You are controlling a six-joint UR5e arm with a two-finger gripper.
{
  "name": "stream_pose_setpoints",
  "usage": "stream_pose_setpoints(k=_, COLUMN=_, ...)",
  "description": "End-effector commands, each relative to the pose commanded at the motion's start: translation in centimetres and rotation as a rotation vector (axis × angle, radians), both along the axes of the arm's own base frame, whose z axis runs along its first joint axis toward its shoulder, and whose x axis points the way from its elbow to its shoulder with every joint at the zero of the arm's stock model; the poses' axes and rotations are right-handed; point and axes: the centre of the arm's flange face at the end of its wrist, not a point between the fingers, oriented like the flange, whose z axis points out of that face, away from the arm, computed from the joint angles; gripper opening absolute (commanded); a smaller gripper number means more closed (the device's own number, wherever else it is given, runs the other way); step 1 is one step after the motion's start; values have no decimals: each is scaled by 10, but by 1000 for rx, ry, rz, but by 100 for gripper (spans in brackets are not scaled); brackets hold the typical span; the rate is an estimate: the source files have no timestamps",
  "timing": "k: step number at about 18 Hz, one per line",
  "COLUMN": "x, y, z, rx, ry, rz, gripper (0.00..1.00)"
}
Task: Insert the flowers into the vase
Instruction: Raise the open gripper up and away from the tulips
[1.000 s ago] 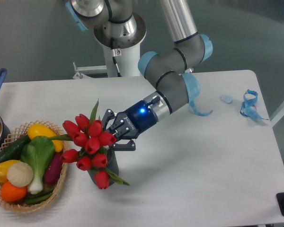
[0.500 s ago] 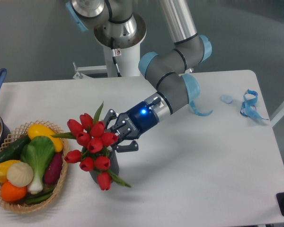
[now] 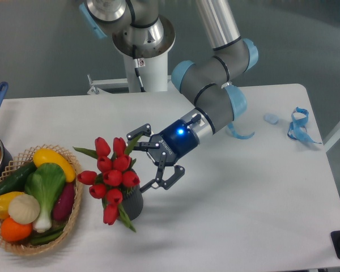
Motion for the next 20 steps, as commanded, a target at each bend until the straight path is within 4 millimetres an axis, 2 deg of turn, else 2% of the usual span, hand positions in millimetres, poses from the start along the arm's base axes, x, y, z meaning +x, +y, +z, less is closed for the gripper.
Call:
stream_pose_setpoints(k=3, x=-11, y=-11, z=17, rx=-37, ry=89, rz=34, gripper=100)
stream_pose_setpoints(k=10, x=-14, y=-27, z=66, rx=-247, ry=358, rz=118, gripper=100)
stream_pose_setpoints(k=12, x=-19, y=-32, z=72, rx=-285, ry=389, rz=143, gripper=100)
stream_pose_setpoints(k=14, x=-14, y=-40, z=82, rx=-308, ry=408, rz=164, gripper=100)
stream_pose_setpoints(k=17, x=-10, y=-47, z=72, rx=-323, ry=404, rz=165, gripper=100)
stream_pose_setpoints(k=20, x=-12, y=-56, z=85, rx=-333, ry=434, rz=191, gripper=100)
